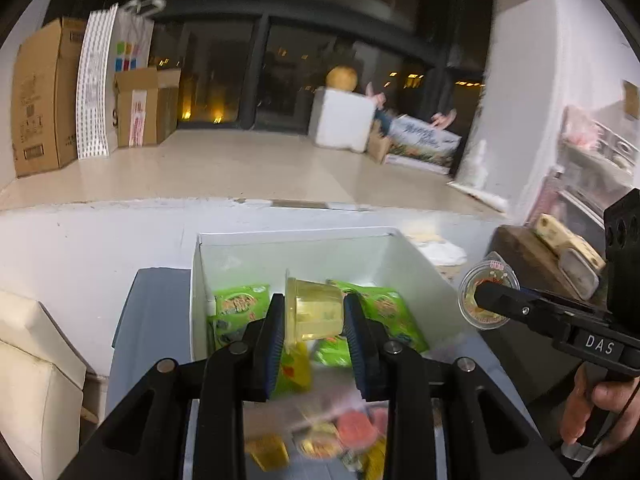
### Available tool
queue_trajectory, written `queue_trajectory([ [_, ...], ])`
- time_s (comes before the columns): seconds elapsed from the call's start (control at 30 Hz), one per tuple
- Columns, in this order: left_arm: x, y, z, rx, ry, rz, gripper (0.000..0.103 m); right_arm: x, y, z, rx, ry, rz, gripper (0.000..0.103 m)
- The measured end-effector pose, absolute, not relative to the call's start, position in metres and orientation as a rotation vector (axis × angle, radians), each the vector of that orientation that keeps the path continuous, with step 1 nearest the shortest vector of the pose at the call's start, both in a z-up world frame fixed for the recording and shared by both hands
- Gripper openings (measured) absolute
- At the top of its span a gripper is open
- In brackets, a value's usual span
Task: Organize snacks
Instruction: 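Carry yellow jelly cups into the white box with both grippers and release, then move both tools back toward the remaining jelly cups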
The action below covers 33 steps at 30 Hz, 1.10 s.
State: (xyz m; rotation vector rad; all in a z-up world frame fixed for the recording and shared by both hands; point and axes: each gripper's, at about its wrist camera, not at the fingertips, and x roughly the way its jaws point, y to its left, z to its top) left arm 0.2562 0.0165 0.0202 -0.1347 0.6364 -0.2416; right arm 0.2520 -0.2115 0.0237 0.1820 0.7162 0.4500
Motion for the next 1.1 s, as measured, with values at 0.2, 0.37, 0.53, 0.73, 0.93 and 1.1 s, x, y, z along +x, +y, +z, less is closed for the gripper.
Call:
queue_trajectory([
  [0.2, 0.282, 0.016, 0.002, -0.123, 0.691, -0.186, 0.103, 0.289, -0.212, 0.010, 0.145, 0.780, 0.385, 0.098],
  [0.37, 0.275, 0.017, -0.002, -0.115, 0.709, -0.179, 0.103, 0.280, -0.218, 0.008, 0.140, 0.763, 0.394, 0.103],
  [0.53, 0.257, 0.022, 0.007, -0.118, 0.700, -0.187, 0.103, 0.257, -0.219, 0.025, 0.121, 0.704, 0.417, 0.103],
  [0.73, 0.187, 0.023, 0.006, -0.098, 0.660, -0.227, 0.103, 0.184, -0.231, 0.034, 0.145, 0.590, 0.494, 0.103],
  [0.93, 0.105, 0.018, -0.029, -0.116, 0.672, -0.229, 0.103, 0.106, -0.228, -0.017, 0.093, 0.649, 0.463, 0.103],
  [1.1, 0.063, 0.018, -0.059, -0.173, 0.723, -0.243, 0.103, 0.090, -0.226, -0.061, 0.093, 0.732, 0.447, 0.103],
])
